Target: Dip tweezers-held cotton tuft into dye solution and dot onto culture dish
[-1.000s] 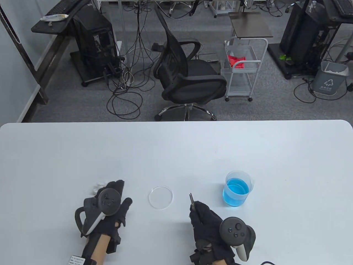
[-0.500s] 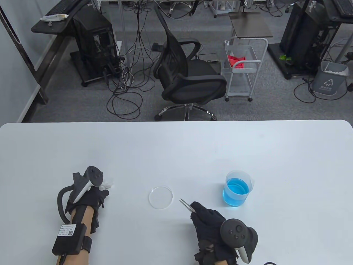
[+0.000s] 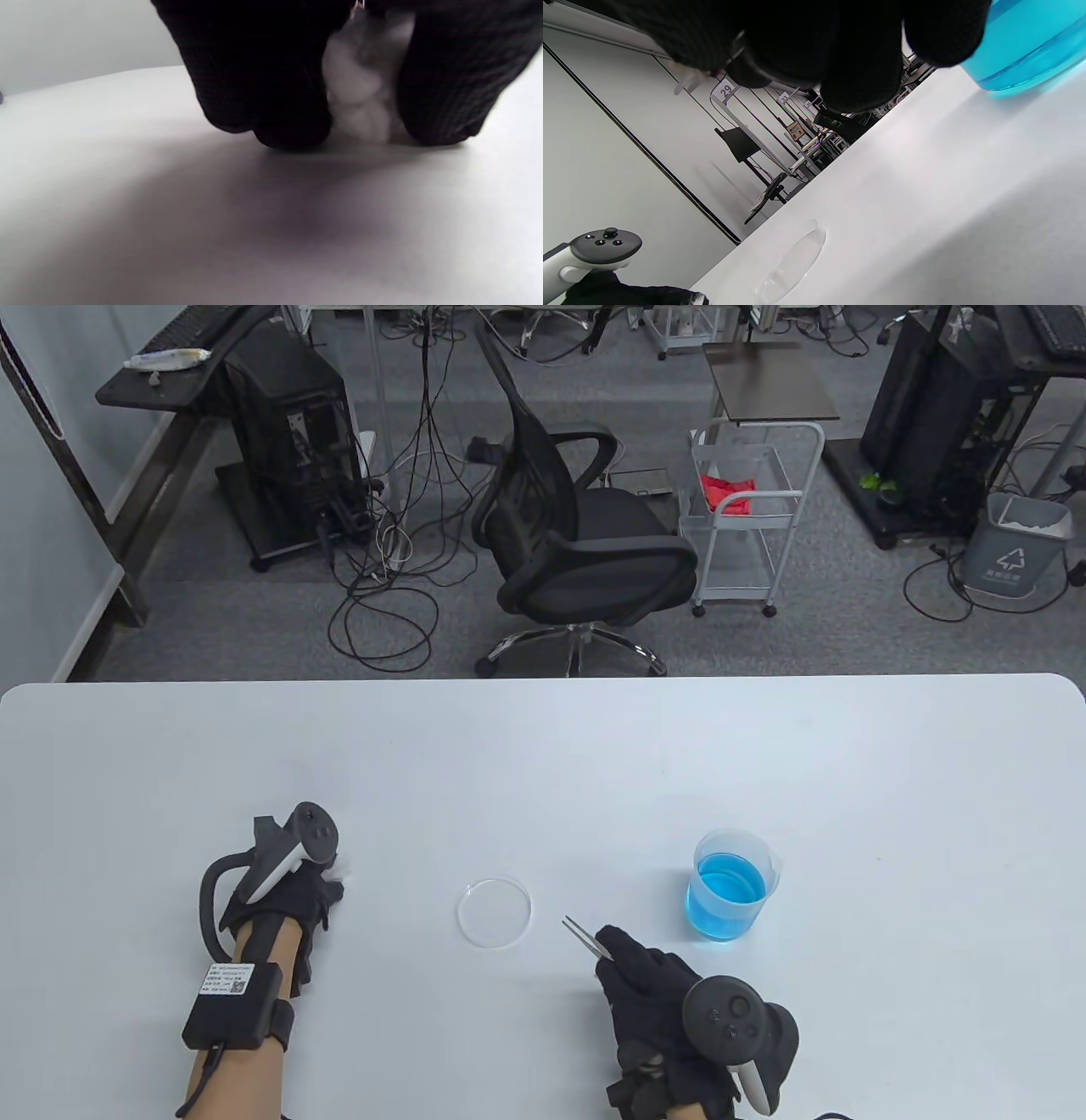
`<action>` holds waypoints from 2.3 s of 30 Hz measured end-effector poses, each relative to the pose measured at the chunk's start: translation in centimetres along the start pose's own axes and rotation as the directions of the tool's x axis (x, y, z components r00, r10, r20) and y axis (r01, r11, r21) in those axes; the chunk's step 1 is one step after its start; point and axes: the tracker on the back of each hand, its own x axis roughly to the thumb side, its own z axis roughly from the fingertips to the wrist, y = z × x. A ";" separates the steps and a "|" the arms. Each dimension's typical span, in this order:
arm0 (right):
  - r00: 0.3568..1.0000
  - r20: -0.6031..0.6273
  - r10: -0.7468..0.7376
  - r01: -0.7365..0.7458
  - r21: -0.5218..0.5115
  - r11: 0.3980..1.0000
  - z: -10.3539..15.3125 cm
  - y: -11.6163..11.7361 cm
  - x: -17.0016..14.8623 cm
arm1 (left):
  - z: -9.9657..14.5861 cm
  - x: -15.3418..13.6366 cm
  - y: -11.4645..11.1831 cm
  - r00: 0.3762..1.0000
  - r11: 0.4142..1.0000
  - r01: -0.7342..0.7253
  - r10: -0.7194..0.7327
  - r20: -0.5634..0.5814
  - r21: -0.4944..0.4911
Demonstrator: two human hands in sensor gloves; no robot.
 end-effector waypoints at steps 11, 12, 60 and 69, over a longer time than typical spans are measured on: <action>1.000 0.016 0.005 -0.005 0.021 1.000 0.0 0.3 0.2 | 2.7 0.1 -0.4 0.990 0.982 -0.130 0.121 0.073 0.135; 1.000 0.015 0.004 -0.004 0.022 1.000 -0.1 0.3 0.2 | 3.1 0.2 -0.2 0.987 0.980 -0.150 0.140 0.083 0.129; 0.875 0.380 0.299 -0.290 -0.083 0.953 2.6 2.5 5.4 | 20.4 9.0 -0.4 0.619 0.747 -0.665 0.549 0.562 0.002; 0.854 0.417 0.312 -0.276 -0.145 0.950 3.0 2.4 5.8 | 20.4 9.2 -0.6 0.627 0.755 -0.655 0.547 0.555 -0.005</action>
